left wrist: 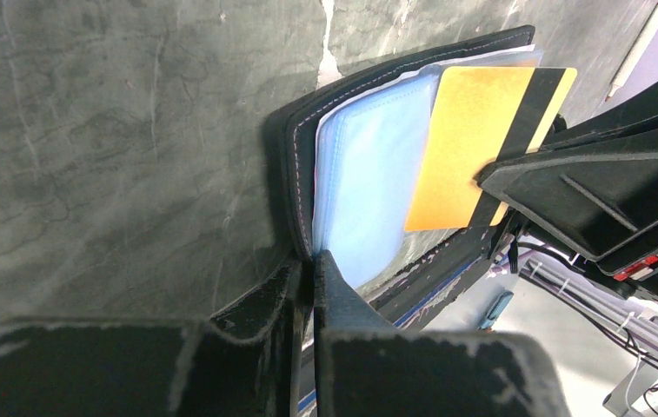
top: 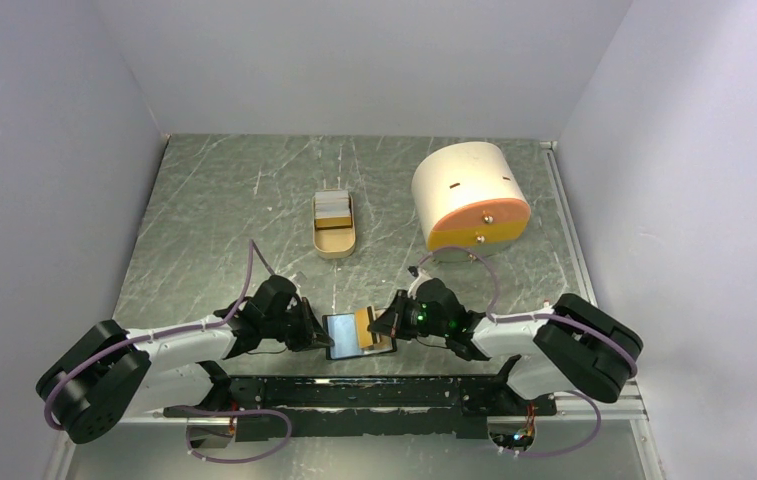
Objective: Put the credit cards into the card holder
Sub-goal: Insert the credit card into the card holder.
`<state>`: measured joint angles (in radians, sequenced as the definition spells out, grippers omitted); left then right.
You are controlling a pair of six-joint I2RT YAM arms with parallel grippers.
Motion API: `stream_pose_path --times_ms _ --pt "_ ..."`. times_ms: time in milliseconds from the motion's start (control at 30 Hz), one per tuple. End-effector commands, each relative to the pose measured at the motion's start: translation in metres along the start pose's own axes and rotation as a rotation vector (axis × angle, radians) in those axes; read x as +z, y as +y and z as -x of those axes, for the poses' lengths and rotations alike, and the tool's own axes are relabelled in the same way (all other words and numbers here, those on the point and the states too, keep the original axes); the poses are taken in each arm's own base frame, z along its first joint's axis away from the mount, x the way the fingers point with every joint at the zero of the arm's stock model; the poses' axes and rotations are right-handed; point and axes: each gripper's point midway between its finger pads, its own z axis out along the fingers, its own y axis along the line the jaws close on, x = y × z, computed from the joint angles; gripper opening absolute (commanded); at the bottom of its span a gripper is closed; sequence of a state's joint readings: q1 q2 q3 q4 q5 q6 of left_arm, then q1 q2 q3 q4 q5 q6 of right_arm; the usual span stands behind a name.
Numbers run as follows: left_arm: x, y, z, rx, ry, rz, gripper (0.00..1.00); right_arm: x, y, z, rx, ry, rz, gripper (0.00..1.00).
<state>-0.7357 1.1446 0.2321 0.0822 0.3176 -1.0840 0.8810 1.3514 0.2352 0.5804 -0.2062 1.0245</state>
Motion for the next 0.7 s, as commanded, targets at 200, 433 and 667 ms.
stream_pose_path --times_ms 200,433,667 --pt "0.0006 -0.0002 0.0005 0.017 0.001 0.001 0.09 0.0019 0.0033 -0.0037 0.005 0.009 0.035 0.0" --pt "0.001 0.0008 -0.0003 0.015 0.005 0.003 0.09 0.0051 0.0011 -0.0057 0.024 0.015 0.039 0.0" --pt "0.0003 0.0 0.0004 0.017 0.001 0.002 0.09 0.0055 0.0 -0.0078 0.039 0.019 0.042 0.0"
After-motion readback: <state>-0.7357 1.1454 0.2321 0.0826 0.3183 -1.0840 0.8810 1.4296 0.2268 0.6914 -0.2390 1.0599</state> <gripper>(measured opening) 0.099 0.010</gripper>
